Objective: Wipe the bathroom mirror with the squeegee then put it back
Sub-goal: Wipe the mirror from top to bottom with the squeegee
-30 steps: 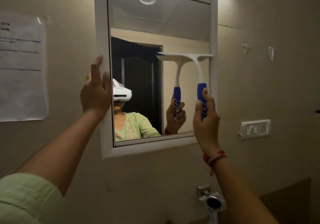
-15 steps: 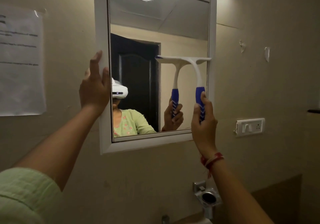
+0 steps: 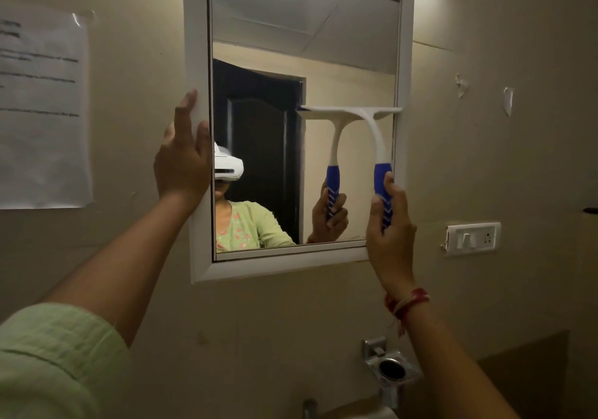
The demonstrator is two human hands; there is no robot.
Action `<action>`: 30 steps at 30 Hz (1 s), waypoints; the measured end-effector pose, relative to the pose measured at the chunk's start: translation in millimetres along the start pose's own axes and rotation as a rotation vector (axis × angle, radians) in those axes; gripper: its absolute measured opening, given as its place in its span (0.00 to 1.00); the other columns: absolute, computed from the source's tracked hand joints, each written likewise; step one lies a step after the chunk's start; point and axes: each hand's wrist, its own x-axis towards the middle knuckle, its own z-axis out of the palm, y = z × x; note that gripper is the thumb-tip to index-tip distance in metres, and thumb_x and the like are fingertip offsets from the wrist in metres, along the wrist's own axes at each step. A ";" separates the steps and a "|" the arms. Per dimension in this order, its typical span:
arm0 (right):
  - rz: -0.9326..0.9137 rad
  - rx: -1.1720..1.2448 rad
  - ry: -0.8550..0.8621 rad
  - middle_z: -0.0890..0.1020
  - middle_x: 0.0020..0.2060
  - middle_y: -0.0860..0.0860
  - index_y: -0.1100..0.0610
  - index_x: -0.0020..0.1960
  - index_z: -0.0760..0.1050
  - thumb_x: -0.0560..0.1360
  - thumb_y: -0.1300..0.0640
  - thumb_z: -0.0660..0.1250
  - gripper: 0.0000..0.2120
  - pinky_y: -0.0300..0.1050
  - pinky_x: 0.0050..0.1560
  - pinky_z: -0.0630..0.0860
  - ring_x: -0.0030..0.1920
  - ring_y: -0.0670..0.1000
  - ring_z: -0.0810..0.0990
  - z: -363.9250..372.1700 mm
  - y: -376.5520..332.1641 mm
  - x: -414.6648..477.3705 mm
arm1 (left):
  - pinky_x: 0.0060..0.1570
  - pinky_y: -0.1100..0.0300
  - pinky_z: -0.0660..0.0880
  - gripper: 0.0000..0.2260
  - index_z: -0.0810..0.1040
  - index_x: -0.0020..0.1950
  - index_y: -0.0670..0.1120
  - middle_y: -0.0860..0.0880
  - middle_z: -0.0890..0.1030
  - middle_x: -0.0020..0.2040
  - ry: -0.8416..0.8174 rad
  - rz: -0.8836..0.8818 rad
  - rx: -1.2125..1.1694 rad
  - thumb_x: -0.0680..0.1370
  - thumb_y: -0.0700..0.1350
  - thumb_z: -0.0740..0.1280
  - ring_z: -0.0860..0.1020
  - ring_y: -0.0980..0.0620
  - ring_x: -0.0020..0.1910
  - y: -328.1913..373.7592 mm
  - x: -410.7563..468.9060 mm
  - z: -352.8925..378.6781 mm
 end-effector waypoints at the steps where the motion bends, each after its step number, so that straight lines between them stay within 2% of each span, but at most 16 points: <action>1: 0.011 0.008 -0.003 0.77 0.51 0.57 0.57 0.70 0.62 0.79 0.52 0.55 0.21 0.43 0.39 0.78 0.40 0.48 0.77 1.3 1.7 -10.5 | 0.41 0.58 0.65 0.19 0.59 0.73 0.53 0.42 0.75 0.62 0.004 -0.005 0.004 0.82 0.49 0.53 0.77 0.39 0.47 0.5 0.2 -0.3; 5: 0.050 0.043 -0.026 0.77 0.52 0.56 0.56 0.70 0.62 0.78 0.51 0.55 0.22 0.48 0.41 0.80 0.42 0.51 0.78 2.3 8.1 -44.8 | 0.40 0.59 0.65 0.19 0.60 0.73 0.52 0.44 0.75 0.63 0.019 0.014 0.023 0.82 0.49 0.54 0.77 0.40 0.48 1.9 1.2 0.0; 9: 0.023 0.053 -0.004 0.78 0.51 0.57 0.57 0.69 0.63 0.77 0.47 0.53 0.24 0.40 0.39 0.78 0.39 0.46 0.77 3.8 2.3 -25.6 | 0.38 0.58 0.65 0.18 0.60 0.72 0.52 0.43 0.76 0.61 0.027 0.016 0.042 0.82 0.49 0.54 0.78 0.38 0.44 0.9 1.3 0.7; 13: 0.021 0.052 0.036 0.77 0.53 0.55 0.56 0.69 0.63 0.78 0.47 0.53 0.23 0.41 0.41 0.79 0.43 0.49 0.79 10.1 -2.9 -5.4 | 0.37 0.57 0.66 0.18 0.60 0.72 0.53 0.40 0.77 0.59 0.029 0.033 0.079 0.82 0.50 0.53 0.78 0.38 0.41 1.3 0.8 -0.7; 17: 0.056 0.057 0.019 0.76 0.55 0.53 0.53 0.70 0.62 0.77 0.49 0.54 0.21 0.39 0.41 0.79 0.43 0.47 0.78 8.1 8.6 -39.1 | 0.36 0.57 0.66 0.18 0.59 0.73 0.52 0.40 0.77 0.59 0.011 0.044 0.098 0.82 0.50 0.53 0.78 0.37 0.39 2.8 0.1 -1.5; 21: 0.092 0.068 -0.031 0.76 0.49 0.51 0.48 0.70 0.60 0.77 0.49 0.54 0.21 0.34 0.34 0.76 0.37 0.42 0.77 -1.0 17.0 -71.7 | 0.37 0.57 0.66 0.19 0.59 0.73 0.51 0.38 0.76 0.59 0.010 0.040 0.083 0.82 0.49 0.53 0.78 0.37 0.40 3.2 0.5 -1.3; 27: 0.056 0.074 -0.016 0.77 0.53 0.54 0.50 0.69 0.62 0.77 0.45 0.53 0.23 0.37 0.39 0.77 0.41 0.47 0.77 0.2 3.2 -35.1 | 0.38 0.56 0.65 0.19 0.59 0.73 0.51 0.37 0.75 0.60 0.011 0.036 0.073 0.82 0.49 0.53 0.77 0.35 0.41 3.3 0.2 -0.8; 30: 0.070 0.073 -0.019 0.76 0.52 0.50 0.47 0.69 0.60 0.77 0.46 0.54 0.21 0.36 0.37 0.77 0.40 0.44 0.77 -0.6 9.6 -46.3 | 0.39 0.56 0.64 0.19 0.59 0.73 0.52 0.38 0.75 0.61 0.019 0.031 0.079 0.82 0.49 0.53 0.76 0.34 0.44 3.9 0.0 -1.7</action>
